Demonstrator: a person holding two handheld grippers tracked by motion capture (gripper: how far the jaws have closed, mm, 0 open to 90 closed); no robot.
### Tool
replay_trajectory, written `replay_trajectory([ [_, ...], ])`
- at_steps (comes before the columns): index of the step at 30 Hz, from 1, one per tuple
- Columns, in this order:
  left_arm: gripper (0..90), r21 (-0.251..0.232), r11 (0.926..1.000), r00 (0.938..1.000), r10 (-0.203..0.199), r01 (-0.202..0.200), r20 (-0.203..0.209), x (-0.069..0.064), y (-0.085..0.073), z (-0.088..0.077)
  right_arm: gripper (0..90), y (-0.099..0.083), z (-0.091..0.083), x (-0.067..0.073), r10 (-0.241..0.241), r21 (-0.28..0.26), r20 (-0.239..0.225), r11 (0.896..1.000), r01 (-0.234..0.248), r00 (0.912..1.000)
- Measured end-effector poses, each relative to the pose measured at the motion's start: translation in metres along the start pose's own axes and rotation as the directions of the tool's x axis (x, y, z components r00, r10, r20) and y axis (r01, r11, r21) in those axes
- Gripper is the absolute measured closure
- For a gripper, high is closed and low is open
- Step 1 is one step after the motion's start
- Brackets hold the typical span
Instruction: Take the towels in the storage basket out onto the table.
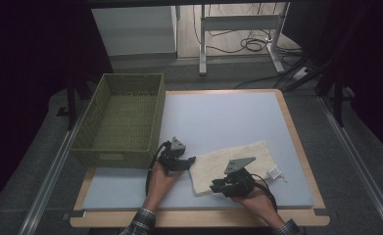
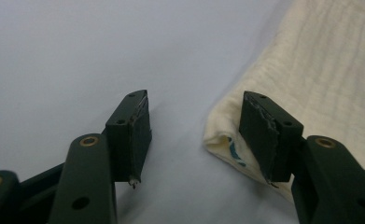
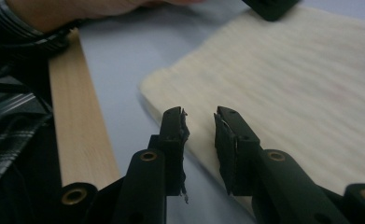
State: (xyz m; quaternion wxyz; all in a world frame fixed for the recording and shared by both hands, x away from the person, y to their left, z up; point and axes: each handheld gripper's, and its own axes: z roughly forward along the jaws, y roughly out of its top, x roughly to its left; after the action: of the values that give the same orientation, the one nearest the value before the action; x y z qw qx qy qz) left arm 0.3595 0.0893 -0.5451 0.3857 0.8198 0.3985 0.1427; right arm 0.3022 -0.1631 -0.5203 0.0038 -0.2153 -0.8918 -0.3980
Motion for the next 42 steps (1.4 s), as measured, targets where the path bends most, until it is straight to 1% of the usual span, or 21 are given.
replay_trajectory([
  [5, 43.3, 0.000, 1.0000, 1.0000, 0.000, 0.000, 0.000, 0.000, 0.000, 0.000, 70.4, 0.011, 0.016, 0.013, -0.030, 0.013, -0.034, 0.999, 0.030, 0.9990],
  [13, 43.4, 0.001, 1.0000, 1.0000, -0.002, 0.002, -0.001, 0.000, 0.000, 0.000, 62.8, 0.021, 0.036, 0.028, -0.070, 0.041, -0.036, 0.997, 0.071, 0.9969],
  [15, 43.4, 0.000, 1.0000, 1.0000, -0.002, 0.002, 0.000, 0.000, 0.000, 0.000, 62.5, 0.022, 0.042, 0.033, -0.108, 0.069, -0.001, 0.992, 0.108, 0.9941],
  [16, 43.4, 0.000, 1.0000, 1.0000, -0.002, 0.002, 0.000, 0.000, 0.000, 0.000, 62.8, 0.021, 0.042, 0.035, -0.121, 0.064, 0.011, 0.991, 0.120, 0.9926],
  [18, 43.4, 0.001, 1.0000, 1.0000, -0.002, 0.002, 0.001, 0.000, 0.000, 0.000, 70.7, 0.020, 0.043, 0.037, -0.151, 0.069, 0.045, 0.987, 0.148, 0.9875],
  [19, 43.5, 0.001, 1.0000, 1.0000, -0.002, 0.002, 0.000, 0.000, 0.000, 0.000, 75.8, 0.020, 0.042, 0.039, -0.175, 0.080, 0.079, 0.982, 0.168, 0.9814],
  [20, 43.7, 0.001, 1.0000, 1.0000, 0.001, -0.001, -0.004, 0.000, 0.000, 0.000, 78.7, 0.020, 0.042, 0.040, -0.183, 0.084, 0.089, 0.981, 0.176, 0.9791],
  [22, 45.4, -0.005, 1.0000, 0.9999, 0.007, -0.007, -0.012, -0.001, 0.000, 0.000, 84.5, 0.021, 0.041, 0.038, -0.166, 0.093, 0.096, 0.983, 0.157, 0.9815],
  [23, 48.7, -0.004, 0.9998, 0.9998, 0.019, -0.019, -0.002, -0.002, 0.000, -0.001, 85.2, 0.021, 0.041, 0.037, -0.155, 0.094, 0.091, 0.985, 0.146, 0.9838],
  [24, 66.2, -0.010, 0.9991, 0.9988, 0.042, -0.042, 0.023, -0.003, 0.000, -0.001, 85.8, 0.021, 0.041, 0.034, -0.135, 0.085, 0.080, 0.988, 0.128, 0.9877],
  [25, 66.2, -0.011, 0.9984, 0.9978, 0.056, -0.056, 0.036, -0.005, -0.001, -0.001, 85.8, 0.021, 0.041, 0.034, -0.135, 0.085, 0.080, 0.988, 0.128, 0.9877],
  [26, 71.3, -0.011, 0.9977, 0.9963, 0.067, -0.067, 0.053, -0.007, 0.000, -0.001, 86.0, 0.020, 0.040, 0.034, -0.130, 0.081, 0.076, 0.989, 0.124, 0.9886],
  [27, 80.5, -0.011, 0.9977, 0.9957, 0.067, -0.066, 0.065, -0.008, 0.000, -0.001, 86.1, 0.020, 0.040, 0.034, -0.125, 0.078, 0.071, 0.990, 0.120, 0.9896],
  [28, 84.1, -0.011, 0.9982, 0.9956, 0.060, -0.059, 0.072, -0.008, -0.001, -0.002, 86.2, 0.021, 0.040, 0.034, -0.122, 0.080, 0.067, 0.990, 0.117, 0.9902],
  [29, 85.9, -0.013, 0.9988, 0.9962, 0.048, -0.047, 0.073, -0.008, -0.001, -0.003, 86.3, 0.021, 0.041, 0.034, -0.122, 0.080, 0.060, 0.990, 0.117, 0.9907],
  [31, 86.9, -0.028, 0.9992, 0.9982, 0.029, -0.028, 0.053, -0.008, -0.003, -0.006, 86.2, 0.023, 0.043, 0.035, -0.115, 0.074, 0.039, 0.991, 0.112, 0.9926],
  [32, 87.1, -0.062, 0.9981, 0.9991, 0.001, 0.002, 0.042, -0.008, -0.006, -0.011, 86.2, 0.024, 0.044, 0.036, -0.117, 0.072, 0.038, 0.991, 0.114, 0.9924],
  [34, 87.2, -0.090, 0.9953, 0.9985, -0.033, 0.037, 0.044, -0.005, -0.010, -0.018, 86.2, 0.027, 0.047, 0.039, -0.120, 0.062, 0.025, 0.991, 0.118, 0.9925],
  [36, 87.2, -0.100, 0.9936, 0.9978, -0.049, 0.053, 0.045, -0.003, -0.012, -0.022, 86.2, 0.030, 0.049, 0.040, -0.121, 0.053, 0.010, 0.991, 0.120, 0.9926],
  [39, 87.1, -0.114, 0.9913, 0.9970, -0.059, 0.064, 0.050, -0.002, -0.010, -0.023, 86.2, 0.033, 0.043, 0.041, -0.115, 0.029, 0.010, 0.993, 0.115, 0.9933],
  [42, 86.9, -0.122, 0.9919, 0.9984, -0.032, 0.037, 0.047, -0.008, -0.001, -0.020, 86.2, 0.032, 0.033, 0.040, -0.103, 0.002, 0.018, 0.995, 0.103, 0.9945],
])
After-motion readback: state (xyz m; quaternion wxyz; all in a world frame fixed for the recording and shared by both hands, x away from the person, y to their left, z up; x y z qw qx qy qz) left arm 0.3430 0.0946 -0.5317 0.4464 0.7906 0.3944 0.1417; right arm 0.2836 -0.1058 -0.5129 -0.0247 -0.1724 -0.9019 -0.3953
